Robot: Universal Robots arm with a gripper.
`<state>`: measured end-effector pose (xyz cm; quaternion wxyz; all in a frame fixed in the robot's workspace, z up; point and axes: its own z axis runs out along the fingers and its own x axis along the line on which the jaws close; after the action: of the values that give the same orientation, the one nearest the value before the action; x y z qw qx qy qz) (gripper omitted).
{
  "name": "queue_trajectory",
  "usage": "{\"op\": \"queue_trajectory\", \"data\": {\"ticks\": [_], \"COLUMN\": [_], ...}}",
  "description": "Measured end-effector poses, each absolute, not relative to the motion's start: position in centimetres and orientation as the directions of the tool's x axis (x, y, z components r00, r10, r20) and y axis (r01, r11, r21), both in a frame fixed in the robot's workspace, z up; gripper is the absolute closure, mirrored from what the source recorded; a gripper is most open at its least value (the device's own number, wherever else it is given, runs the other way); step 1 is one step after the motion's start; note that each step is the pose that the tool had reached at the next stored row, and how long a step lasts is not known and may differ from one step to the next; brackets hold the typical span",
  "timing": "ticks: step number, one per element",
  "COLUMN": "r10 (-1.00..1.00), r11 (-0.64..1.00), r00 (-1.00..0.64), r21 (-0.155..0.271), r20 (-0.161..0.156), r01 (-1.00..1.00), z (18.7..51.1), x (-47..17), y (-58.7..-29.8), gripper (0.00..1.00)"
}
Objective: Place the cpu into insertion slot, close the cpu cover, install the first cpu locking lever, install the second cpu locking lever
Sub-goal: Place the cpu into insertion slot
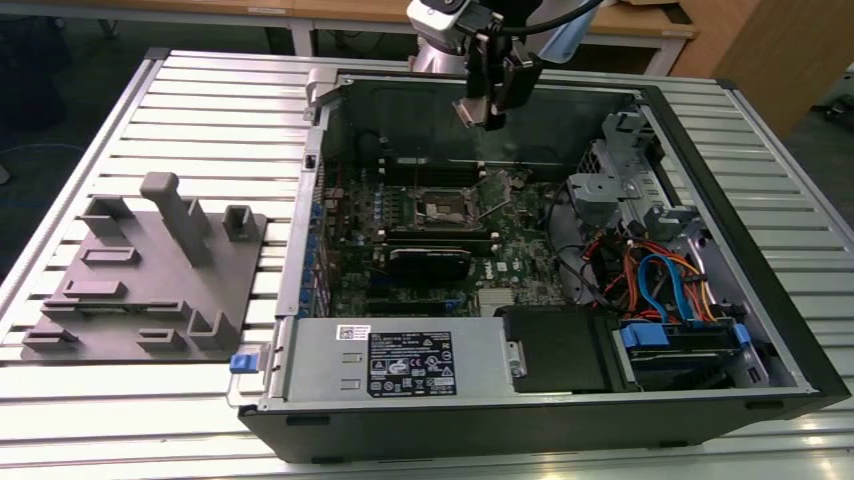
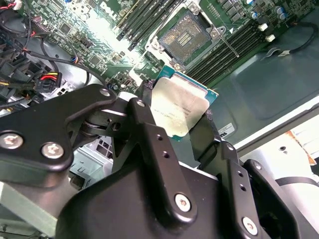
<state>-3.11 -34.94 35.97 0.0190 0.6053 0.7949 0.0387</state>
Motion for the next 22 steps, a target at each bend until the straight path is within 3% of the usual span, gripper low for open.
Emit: {"op": "queue_trajectory", "data": {"ticks": [22], "r10": [0.983], "r11": [0.180], "r00": [-0.182], "r21": [0.084], "r20": [0.016], "r01": [0.980], "z": [35.79], "x": [-3.11], "y": [-34.94], "gripper": [0.46]}}
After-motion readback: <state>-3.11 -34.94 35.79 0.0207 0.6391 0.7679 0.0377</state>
